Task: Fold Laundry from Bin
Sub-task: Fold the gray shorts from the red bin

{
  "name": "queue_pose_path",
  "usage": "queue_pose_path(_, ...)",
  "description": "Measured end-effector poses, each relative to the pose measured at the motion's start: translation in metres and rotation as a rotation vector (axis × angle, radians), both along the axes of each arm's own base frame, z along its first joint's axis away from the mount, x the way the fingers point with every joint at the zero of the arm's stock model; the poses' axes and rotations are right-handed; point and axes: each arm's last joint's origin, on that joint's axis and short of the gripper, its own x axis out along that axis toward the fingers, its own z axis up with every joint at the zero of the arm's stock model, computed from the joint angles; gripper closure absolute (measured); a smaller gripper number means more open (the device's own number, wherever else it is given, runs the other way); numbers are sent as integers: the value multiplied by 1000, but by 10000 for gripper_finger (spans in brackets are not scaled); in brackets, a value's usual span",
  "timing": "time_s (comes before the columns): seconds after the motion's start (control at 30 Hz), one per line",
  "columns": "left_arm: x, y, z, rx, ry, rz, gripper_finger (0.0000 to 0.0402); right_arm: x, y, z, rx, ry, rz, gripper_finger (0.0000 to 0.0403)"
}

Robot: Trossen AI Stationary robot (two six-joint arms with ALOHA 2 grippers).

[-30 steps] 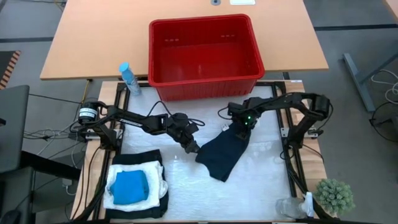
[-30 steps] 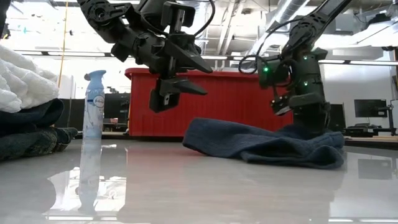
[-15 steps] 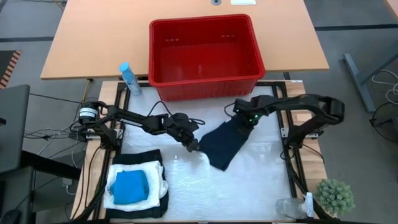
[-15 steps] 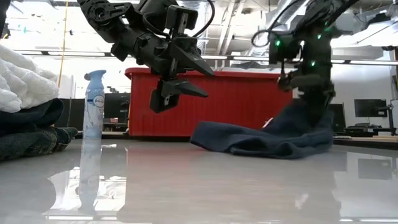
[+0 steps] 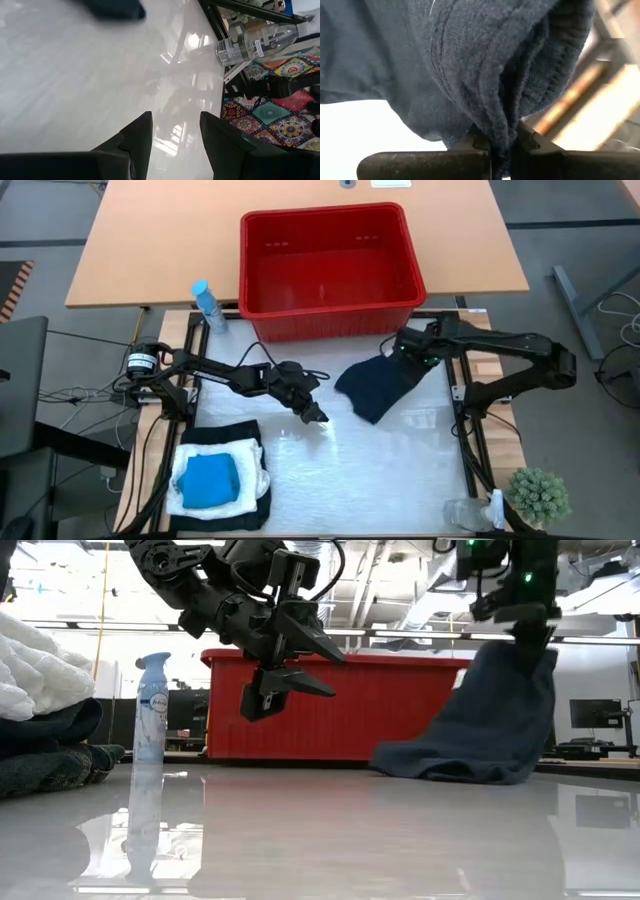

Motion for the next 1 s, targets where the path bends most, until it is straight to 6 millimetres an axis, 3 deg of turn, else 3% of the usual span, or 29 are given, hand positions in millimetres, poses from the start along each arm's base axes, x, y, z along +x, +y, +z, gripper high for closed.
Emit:
queue_pose_path(0.2, 0, 0, 0, -6, 2, 2, 247, -12, -1, 39, -143, 98, -33, 354)
queue_pose_path(0.6, 0, 2, 1, -36, 3, 4, 247, -14, -7, 93, -409, -31, -99, 354)
queue_pose_path(0.83, 0, 4, 1, -30, -2, -3, 247, -2, 8, 86, -344, -37, -5, 354)
queue_pose_path(1.0, 0, 4, 1, -23, -6, -24, 246, 35, 42, 62, -239, -25, 107, 354)
